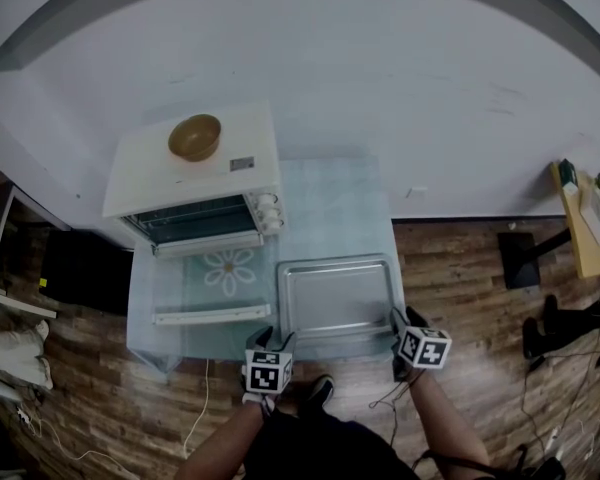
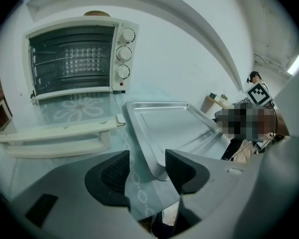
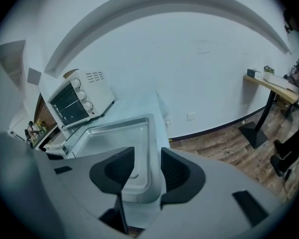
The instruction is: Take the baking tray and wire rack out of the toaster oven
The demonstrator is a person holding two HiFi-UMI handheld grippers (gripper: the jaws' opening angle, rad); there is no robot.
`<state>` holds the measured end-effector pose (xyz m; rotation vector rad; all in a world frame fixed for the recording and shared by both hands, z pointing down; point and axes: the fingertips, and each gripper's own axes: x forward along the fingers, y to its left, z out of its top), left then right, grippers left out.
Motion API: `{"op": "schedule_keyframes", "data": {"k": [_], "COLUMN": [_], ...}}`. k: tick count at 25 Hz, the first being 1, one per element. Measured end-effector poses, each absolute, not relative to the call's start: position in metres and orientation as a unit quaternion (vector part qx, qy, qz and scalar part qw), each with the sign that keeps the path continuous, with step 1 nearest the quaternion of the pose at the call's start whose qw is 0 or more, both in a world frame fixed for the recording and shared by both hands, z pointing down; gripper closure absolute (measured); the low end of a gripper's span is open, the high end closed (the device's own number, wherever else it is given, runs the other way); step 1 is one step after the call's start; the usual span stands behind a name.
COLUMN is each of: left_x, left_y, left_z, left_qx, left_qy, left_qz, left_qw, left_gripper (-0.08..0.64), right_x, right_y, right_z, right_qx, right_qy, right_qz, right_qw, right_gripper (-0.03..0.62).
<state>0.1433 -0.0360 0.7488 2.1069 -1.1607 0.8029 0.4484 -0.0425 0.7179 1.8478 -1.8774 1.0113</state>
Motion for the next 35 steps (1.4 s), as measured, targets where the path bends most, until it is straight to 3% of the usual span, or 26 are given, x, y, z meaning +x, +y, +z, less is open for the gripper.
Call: {"op": "schedule_keyframes", "data": {"k": [10,18,29,35], "left_x": [0.095,-0.015,-0.143,-0.17], "left_y": [-0.033,-0.072,-0.15,-0.205], "left_z": [0.656,0.6,0.56,0.572], "left_qx": [0.821,0.785,0.745,0.745], "left_qy": [-0.462,-0.55,-0.6,-0.569], "left_qz": [0.195,0.121,-0.006,-0.063], "left_qw": [0.273,0.26,0.293,0.342], "left_gripper": [0.35,0.354,0.383,0.396], "right_x": [0.401,0.31,0.188,0.141], "right_y": [-0.083,-0.121,-0.163,-0.195], "right_z": [0.652,0.617,0.587,0.57], "right_qx": [0.628,0.575,0.531,0.532], "right_qy": [-0.704,-0.753,-0.779,-0.76], "right_qz": [0.326,0.317,0.333,0.365], "right_qw": [0.066,0.029,-0.009,-0.083], "right_gripper": [0.436,0.463,0.462,0.465]}}
